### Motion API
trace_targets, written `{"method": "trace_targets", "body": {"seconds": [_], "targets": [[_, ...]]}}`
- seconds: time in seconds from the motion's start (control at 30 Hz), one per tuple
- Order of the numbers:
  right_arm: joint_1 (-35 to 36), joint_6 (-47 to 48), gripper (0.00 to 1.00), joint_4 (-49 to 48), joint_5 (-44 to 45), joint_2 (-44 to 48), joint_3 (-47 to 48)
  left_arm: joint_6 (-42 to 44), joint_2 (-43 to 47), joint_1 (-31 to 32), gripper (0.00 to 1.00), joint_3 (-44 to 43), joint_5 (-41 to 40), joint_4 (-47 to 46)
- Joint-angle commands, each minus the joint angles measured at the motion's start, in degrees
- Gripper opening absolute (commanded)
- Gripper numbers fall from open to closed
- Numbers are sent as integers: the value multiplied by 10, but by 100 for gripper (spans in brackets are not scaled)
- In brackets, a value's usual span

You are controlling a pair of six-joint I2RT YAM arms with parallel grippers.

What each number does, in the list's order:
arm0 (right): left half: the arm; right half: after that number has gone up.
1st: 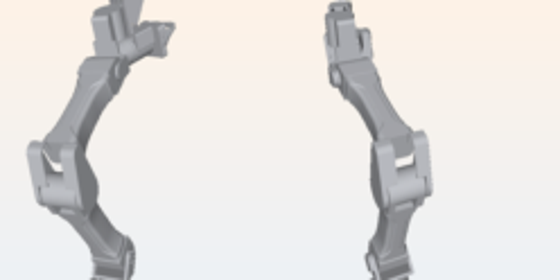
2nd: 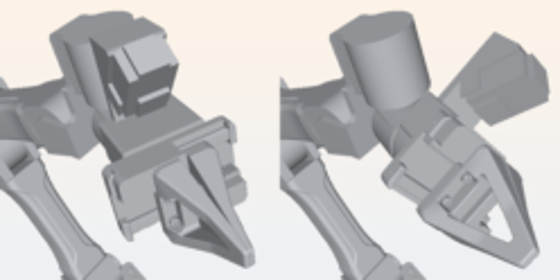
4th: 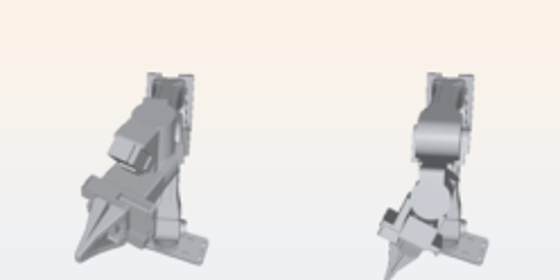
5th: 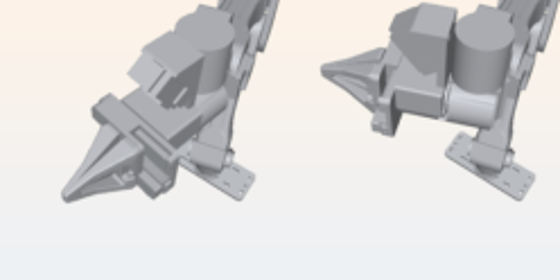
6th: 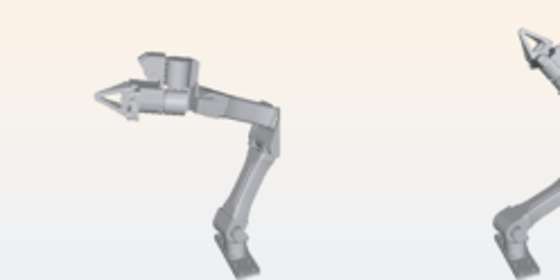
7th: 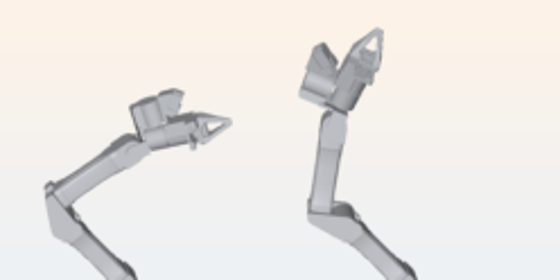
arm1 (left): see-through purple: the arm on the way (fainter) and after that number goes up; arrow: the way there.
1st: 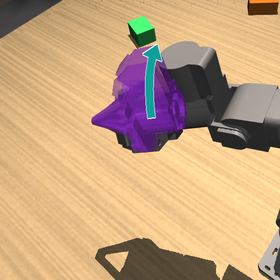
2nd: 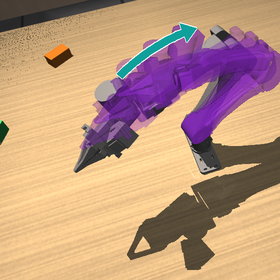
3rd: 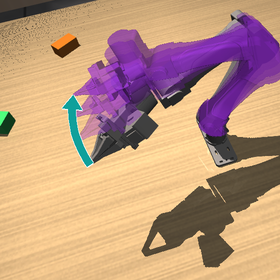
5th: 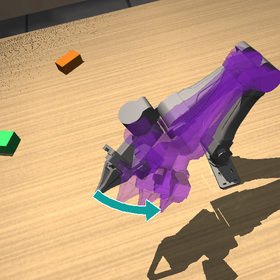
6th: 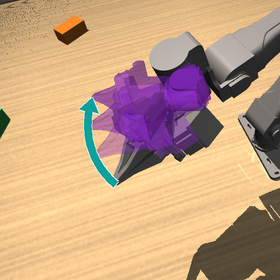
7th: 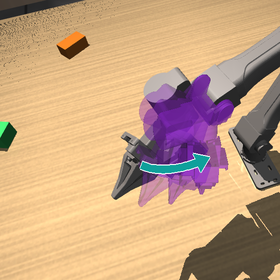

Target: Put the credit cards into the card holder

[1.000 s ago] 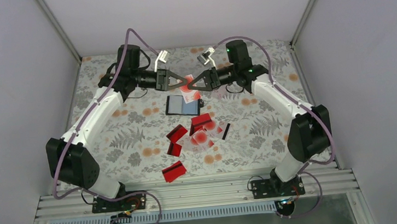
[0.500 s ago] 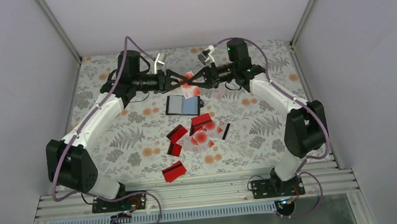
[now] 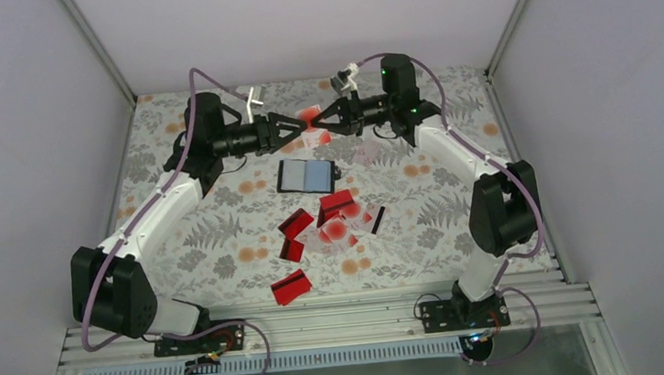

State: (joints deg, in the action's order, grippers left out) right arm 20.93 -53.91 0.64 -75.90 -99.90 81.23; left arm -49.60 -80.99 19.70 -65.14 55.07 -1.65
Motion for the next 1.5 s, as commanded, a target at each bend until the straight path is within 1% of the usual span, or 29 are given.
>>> {"method": "trace_targets", "body": {"seconds": [0.0,0.07,0.17,0.23,0.37,0.53,0.67,0.83,0.93,1.0,1.07,1.13,1.17,1.2,1.27,1.3,1.33,1.37,1.47], "targets": [[-3,-26,4,-24,-4,-2,38,-43,8,-2,54,9,-3,-52],[-3,-29,4,-25,-4,-4,45,-53,7,-3,53,13,2,-67],[-3,-34,4,-25,-5,-7,56,-83,3,-2,48,25,12,-116],[-3,-36,4,-21,-3,-9,64,-96,1,-2,43,27,11,-132],[-3,-39,4,-19,-5,-13,70,-128,-2,-2,38,35,10,-188],[-2,-39,4,-19,-13,-13,75,-148,-6,-2,33,41,9,-218],[-2,-38,4,-18,-19,-16,82,-148,-11,-2,29,39,11,-219],[-1,-36,4,-14,-21,-18,88,-143,-18,-1,19,34,13,-213],[0,-35,4,-12,-22,-21,91,-143,-21,1,12,32,11,-207],[1,-35,4,-12,-22,-21,91,-139,-20,1,4,31,7,-200],[1,-32,4,-9,-25,-20,92,-138,-19,1,3,32,1,-195],[2,-10,4,13,-25,-20,100,-137,-18,1,2,30,-3,-192],[2,12,8,39,-22,-21,108,-136,-19,1,2,28,-4,-188],[1,37,18,68,-16,-21,118,-130,-19,1,2,24,-4,-179],[-1,87,50,124,-3,-20,133,-95,-18,-2,2,5,-9,-129],[-3,106,62,149,4,-21,141,-68,-19,-4,2,-6,-13,-92],[-6,126,71,174,14,-21,147,-41,-22,-7,2,-27,-17,-37],[-8,149,75,205,25,-22,154,0,-25,-10,2,-41,-21,7],[-18,209,78,283,85,-25,164,99,-39,-25,2,-82,-43,136]]}}
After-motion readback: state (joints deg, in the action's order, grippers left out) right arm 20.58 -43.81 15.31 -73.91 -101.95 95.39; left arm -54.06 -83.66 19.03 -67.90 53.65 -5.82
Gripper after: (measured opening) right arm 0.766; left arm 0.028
